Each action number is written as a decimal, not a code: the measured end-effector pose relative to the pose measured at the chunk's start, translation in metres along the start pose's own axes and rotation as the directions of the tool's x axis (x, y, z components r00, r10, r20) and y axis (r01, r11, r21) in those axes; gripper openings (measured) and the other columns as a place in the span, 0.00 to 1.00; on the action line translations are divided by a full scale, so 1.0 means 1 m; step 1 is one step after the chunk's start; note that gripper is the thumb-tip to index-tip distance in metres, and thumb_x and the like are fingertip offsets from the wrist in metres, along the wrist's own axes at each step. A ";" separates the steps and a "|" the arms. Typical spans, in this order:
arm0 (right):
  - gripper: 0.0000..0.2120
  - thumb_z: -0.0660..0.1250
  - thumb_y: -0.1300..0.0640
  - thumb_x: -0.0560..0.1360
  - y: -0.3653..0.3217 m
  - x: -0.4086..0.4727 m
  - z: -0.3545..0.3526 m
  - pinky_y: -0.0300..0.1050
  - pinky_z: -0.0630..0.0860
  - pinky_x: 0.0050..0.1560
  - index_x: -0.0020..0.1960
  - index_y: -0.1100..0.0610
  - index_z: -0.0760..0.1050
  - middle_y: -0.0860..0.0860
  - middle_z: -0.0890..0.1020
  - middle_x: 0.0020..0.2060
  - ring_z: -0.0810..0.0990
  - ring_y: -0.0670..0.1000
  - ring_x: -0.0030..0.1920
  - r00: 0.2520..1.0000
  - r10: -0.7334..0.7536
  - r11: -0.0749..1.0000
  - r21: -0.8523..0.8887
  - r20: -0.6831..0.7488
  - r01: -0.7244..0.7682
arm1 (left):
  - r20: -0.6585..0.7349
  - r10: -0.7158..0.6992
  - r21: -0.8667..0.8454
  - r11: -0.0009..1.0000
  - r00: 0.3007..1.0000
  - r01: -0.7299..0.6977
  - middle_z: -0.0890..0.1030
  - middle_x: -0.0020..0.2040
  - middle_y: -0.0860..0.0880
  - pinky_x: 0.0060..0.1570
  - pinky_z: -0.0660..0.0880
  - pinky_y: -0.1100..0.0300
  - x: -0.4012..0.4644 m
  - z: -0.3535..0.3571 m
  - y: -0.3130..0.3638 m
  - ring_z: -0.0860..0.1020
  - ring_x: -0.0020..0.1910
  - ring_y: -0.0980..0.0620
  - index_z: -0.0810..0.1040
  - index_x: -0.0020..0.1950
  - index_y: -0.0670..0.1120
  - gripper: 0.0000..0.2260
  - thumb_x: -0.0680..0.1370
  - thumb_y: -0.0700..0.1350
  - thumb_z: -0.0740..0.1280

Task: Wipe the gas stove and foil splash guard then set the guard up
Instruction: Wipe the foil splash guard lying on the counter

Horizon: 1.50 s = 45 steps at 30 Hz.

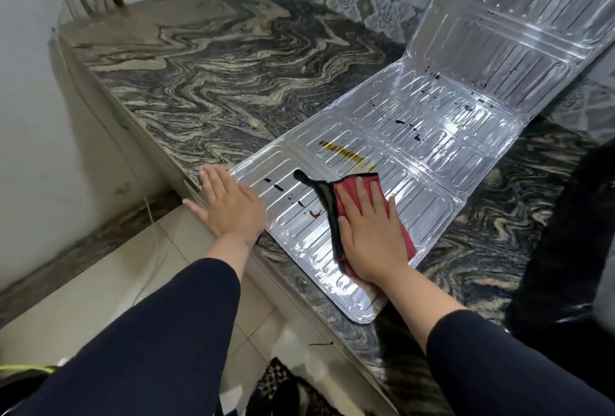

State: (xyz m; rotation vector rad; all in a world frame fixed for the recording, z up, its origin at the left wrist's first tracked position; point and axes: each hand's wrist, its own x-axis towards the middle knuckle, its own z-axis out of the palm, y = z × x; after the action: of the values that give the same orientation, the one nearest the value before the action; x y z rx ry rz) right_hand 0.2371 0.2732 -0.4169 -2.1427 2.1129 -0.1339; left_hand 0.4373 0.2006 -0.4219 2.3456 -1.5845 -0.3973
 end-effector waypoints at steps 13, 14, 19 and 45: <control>0.25 0.43 0.47 0.78 -0.064 0.031 0.009 0.62 0.38 0.73 0.75 0.40 0.53 0.47 0.54 0.77 0.47 0.57 0.77 0.939 -0.337 0.941 0.072 0.066 0.332 | -0.058 0.051 0.073 0.996 0.997 -0.046 0.44 0.80 0.49 0.72 0.39 0.33 0.005 0.014 -0.008 0.40 0.78 0.52 0.47 0.79 0.45 0.25 0.82 0.47 0.46; 0.26 0.43 0.47 0.77 -0.066 0.043 0.009 0.63 0.37 0.72 0.75 0.40 0.54 0.47 0.55 0.77 0.47 0.58 0.77 0.935 -0.348 0.937 0.058 0.068 0.345 | -0.056 0.051 0.077 0.996 0.997 -0.046 0.44 0.80 0.49 0.72 0.39 0.33 0.006 0.014 -0.008 0.40 0.78 0.53 0.47 0.79 0.45 0.25 0.82 0.47 0.46; 0.25 0.46 0.49 0.79 -0.082 0.093 0.007 0.65 0.35 0.72 0.75 0.41 0.53 0.46 0.53 0.77 0.45 0.56 0.78 0.892 -0.440 0.897 0.010 0.098 0.442 | -0.059 0.041 0.068 0.997 0.997 -0.037 0.44 0.80 0.50 0.71 0.38 0.35 0.006 0.012 -0.006 0.41 0.78 0.54 0.48 0.79 0.45 0.24 0.82 0.45 0.46; 0.25 0.41 0.47 0.81 0.040 0.191 -0.014 0.65 0.35 0.72 0.77 0.48 0.47 0.52 0.46 0.78 0.42 0.55 0.77 0.989 0.141 0.990 -0.022 0.039 -0.140 | -0.076 0.040 0.058 0.998 0.996 -0.035 0.43 0.80 0.55 0.69 0.39 0.30 0.010 0.012 -0.008 0.38 0.78 0.54 0.47 0.79 0.51 0.26 0.81 0.46 0.48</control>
State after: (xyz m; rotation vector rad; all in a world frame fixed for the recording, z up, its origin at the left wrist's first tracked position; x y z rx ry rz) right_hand 0.1984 0.0815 -0.4140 -1.9806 2.2420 -0.0560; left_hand 0.4428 0.1936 -0.4370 2.3389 -1.6219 -0.2541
